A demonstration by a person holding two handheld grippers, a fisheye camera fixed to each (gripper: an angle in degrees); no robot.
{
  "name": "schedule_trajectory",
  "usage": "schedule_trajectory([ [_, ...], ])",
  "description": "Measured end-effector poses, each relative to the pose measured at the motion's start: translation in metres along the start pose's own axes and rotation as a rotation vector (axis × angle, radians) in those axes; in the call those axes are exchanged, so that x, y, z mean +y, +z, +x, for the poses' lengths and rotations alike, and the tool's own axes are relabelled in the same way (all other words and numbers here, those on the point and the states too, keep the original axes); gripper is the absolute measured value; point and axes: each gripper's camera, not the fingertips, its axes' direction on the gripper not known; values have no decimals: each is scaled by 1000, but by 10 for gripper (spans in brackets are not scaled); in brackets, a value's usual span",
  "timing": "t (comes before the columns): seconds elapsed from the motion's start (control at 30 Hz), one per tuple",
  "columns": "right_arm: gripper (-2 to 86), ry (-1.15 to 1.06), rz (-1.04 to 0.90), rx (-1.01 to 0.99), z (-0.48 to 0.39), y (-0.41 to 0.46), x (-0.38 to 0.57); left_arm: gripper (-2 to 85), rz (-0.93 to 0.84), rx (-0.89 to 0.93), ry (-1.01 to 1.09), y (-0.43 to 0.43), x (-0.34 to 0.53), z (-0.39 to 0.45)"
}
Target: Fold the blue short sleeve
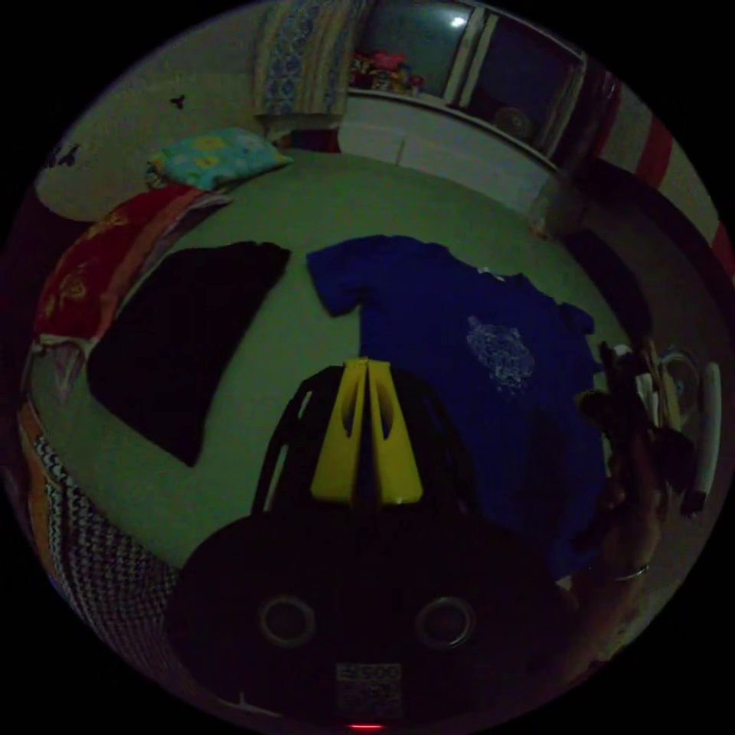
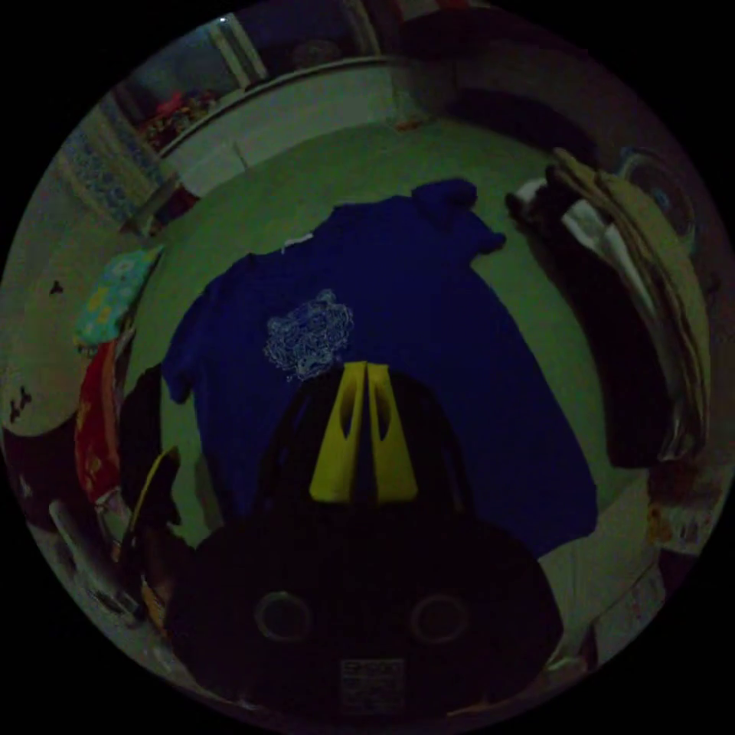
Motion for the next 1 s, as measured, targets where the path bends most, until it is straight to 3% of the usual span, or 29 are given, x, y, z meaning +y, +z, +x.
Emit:
schedule_trajectory([
  [0.27, -12, -156, 114, 212, -22, -19, 17, -6, -74, 11, 220, 8, -3, 66],
  [0.47, -12, -137, 78, 72, -16, -8, 21, -6, 72, 40, 185, -13, 8, 79],
  [0.7, -12, -168, 63, 99, -33, 13, 28, -6, 18, 43, 151, -5, 8, 88],
  [1.0, -13, -229, 47, 124, -60, 38, 39, -7, 81, 31, 157, -19, 6, 94],
])
